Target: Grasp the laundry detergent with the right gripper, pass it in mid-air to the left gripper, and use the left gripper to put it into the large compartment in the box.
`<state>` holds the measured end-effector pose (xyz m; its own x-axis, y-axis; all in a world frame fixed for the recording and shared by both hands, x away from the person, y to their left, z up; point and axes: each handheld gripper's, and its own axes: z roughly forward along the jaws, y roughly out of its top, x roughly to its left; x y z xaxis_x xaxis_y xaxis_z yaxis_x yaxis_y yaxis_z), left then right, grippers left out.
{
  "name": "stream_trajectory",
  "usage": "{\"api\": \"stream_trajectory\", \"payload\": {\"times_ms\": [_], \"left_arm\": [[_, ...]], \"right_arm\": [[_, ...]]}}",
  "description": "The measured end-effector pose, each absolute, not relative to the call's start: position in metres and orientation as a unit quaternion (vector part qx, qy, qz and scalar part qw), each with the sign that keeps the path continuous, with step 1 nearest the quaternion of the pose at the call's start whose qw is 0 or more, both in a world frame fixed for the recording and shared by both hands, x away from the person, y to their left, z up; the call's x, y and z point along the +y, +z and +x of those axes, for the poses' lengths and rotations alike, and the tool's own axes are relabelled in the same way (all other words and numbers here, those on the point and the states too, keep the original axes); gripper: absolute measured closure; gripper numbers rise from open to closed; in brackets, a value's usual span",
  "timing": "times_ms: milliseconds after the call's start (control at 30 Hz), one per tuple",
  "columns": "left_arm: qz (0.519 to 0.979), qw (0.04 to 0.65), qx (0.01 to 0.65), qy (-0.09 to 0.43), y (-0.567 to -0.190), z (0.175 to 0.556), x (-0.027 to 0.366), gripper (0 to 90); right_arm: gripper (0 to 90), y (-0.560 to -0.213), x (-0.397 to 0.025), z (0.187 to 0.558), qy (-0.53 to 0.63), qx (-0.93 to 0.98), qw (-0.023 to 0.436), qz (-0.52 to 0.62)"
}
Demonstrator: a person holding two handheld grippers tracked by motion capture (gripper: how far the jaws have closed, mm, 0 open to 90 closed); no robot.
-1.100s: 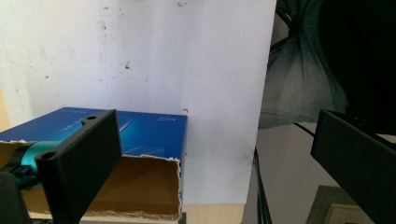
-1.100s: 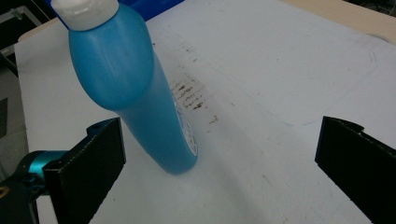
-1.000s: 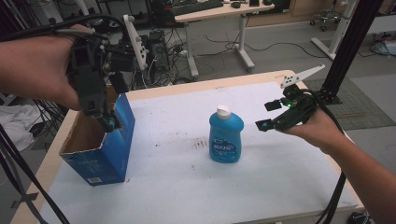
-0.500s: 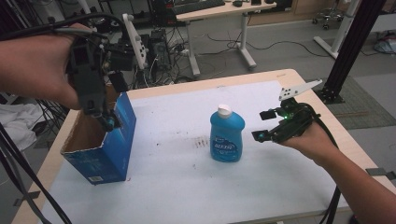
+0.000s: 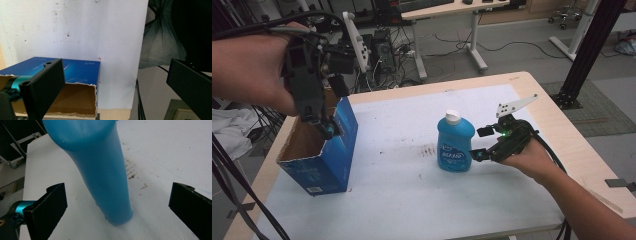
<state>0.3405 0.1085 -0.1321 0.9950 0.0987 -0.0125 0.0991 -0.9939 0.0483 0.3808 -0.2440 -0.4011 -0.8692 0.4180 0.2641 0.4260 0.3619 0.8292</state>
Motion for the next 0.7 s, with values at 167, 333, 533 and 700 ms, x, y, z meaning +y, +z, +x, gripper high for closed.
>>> {"api": "stream_trajectory", "payload": {"times_ms": [167, 333, 533, 700], "left_arm": [[0.998, 0.023, 0.050, -0.005, -0.132, 0.340, 0.109, 1.8], [0.998, 0.023, 0.052, -0.005, -0.132, 0.339, 0.109, 1.8], [0.998, 0.022, 0.054, -0.004, -0.131, 0.338, 0.111, 1.8], [0.998, 0.022, 0.055, -0.003, -0.130, 0.336, 0.114, 1.8]], "right_arm": [[0.8, -0.407, -0.236, 0.383, -0.511, -0.822, 0.012, -0.252], [0.8, -0.412, -0.229, 0.385, -0.509, -0.823, 0.016, -0.252], [0.8, -0.421, -0.217, 0.388, -0.510, -0.823, 0.019, -0.250], [0.8, -0.426, -0.208, 0.390, -0.509, -0.825, 0.017, -0.247]]}}
